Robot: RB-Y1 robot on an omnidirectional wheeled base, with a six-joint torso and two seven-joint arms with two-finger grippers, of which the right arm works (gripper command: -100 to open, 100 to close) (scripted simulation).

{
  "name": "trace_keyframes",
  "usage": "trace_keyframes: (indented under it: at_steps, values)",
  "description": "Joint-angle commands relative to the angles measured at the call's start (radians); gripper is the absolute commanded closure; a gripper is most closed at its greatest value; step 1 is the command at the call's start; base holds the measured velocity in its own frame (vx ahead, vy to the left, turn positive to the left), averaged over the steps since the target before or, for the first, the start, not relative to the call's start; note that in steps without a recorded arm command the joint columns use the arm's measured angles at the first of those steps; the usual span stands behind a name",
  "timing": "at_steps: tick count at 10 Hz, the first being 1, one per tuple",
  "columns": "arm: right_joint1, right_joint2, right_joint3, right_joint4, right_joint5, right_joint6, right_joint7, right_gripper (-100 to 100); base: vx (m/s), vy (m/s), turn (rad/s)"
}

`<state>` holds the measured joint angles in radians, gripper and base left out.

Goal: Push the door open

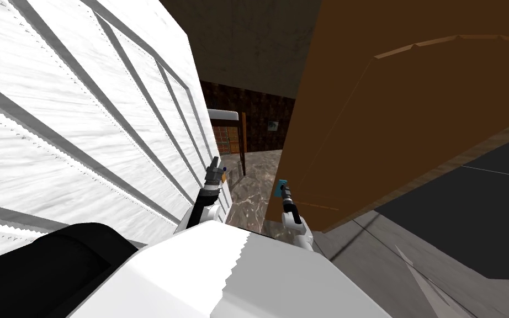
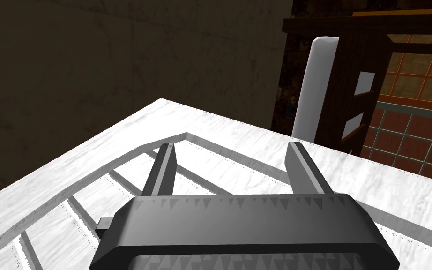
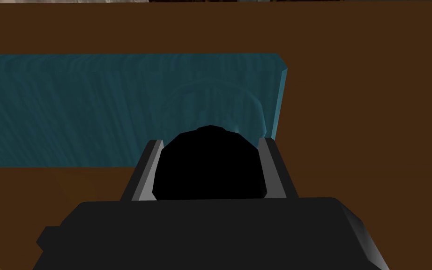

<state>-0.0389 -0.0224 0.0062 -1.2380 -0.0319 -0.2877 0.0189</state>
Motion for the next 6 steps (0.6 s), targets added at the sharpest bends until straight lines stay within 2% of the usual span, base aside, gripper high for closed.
trace_keyframes:
  at_steps: [1, 2, 3, 4, 6]
  values:
    - [-0.017, 0.009, -0.021, 0.007, -0.001, -0.001, 0.006, 100, 0.146, 0.095, -0.072]
    - [-0.021, 0.016, -0.03, 0.012, -0.001, -0.001, 0.009, 100, 0.146, 0.094, -0.057]
    - [-0.013, 0.013, -0.024, 0.007, 0.0, 0.002, 0.009, 100, 0.075, 0.039, -0.025]
    - [-0.013, -0.01, -0.022, 0.003, -0.01, 0.001, 0.02, 100, 0.165, -0.034, -0.151]
    - [-0.01, -0.025, -0.018, 0.0, -0.018, 0.001, 0.03, 100, 0.204, -0.019, -0.161]
